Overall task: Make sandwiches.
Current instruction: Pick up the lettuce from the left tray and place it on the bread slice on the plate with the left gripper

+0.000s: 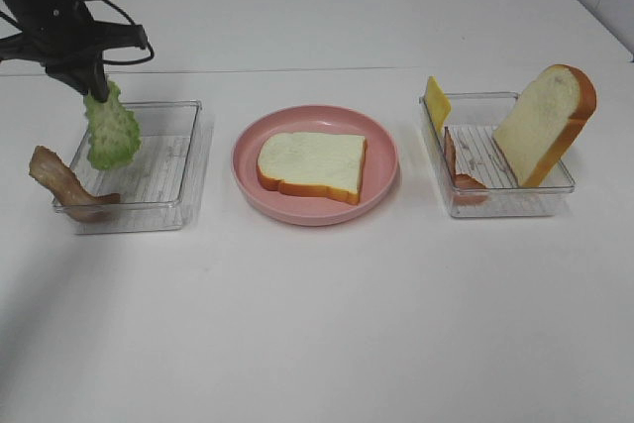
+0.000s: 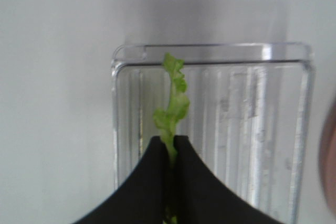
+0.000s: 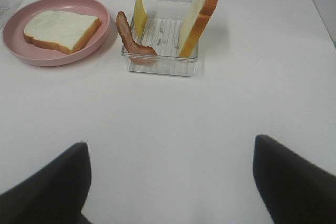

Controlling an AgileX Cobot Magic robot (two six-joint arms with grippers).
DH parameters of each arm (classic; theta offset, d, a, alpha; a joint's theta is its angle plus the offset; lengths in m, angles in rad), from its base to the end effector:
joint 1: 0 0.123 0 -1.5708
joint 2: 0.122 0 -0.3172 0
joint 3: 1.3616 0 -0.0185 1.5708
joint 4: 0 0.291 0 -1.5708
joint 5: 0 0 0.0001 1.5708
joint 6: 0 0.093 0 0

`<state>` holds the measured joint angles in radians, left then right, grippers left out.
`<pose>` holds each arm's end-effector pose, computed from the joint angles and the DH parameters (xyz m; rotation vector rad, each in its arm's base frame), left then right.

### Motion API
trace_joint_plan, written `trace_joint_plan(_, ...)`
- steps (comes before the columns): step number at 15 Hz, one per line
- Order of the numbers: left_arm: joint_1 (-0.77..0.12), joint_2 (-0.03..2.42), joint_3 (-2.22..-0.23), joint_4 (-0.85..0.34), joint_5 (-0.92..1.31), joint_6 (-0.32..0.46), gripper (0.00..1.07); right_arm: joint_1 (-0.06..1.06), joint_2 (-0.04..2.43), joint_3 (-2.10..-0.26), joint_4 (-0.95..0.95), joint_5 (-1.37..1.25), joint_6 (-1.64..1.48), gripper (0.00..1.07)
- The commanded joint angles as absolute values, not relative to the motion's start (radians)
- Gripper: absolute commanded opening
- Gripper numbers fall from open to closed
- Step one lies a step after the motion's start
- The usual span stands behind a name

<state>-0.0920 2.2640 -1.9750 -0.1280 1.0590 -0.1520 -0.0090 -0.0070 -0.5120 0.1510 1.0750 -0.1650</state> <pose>0.5448 -0.0607 0.2124 -0.1495 2.8365 -0.2253 -0.0040 0.0123 0.2991 -0.1682 2.0242 0.0709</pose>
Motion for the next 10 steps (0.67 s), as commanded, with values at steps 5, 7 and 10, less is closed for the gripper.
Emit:
trace_joint_plan(5, -0.104, 2.210, -2.022, -0.650, 0.925, 0.047, 0.00, -0.011, -0.019, -0.508, 0.148, 1.069, -0.176, 0.79)
trace_joint_plan(7, -0.139, 2.210, -2.022, -0.781, 0.901, 0.132, 0.00, -0.011, -0.019, -0.508, 0.148, 1.069, -0.176, 0.79)
trace_joint_plan(10, -0.242, 2.231, -2.022, -0.884, 0.822, 0.211, 0.00, -0.011, -0.019, -0.508, 0.148, 1.069, -0.176, 0.79)
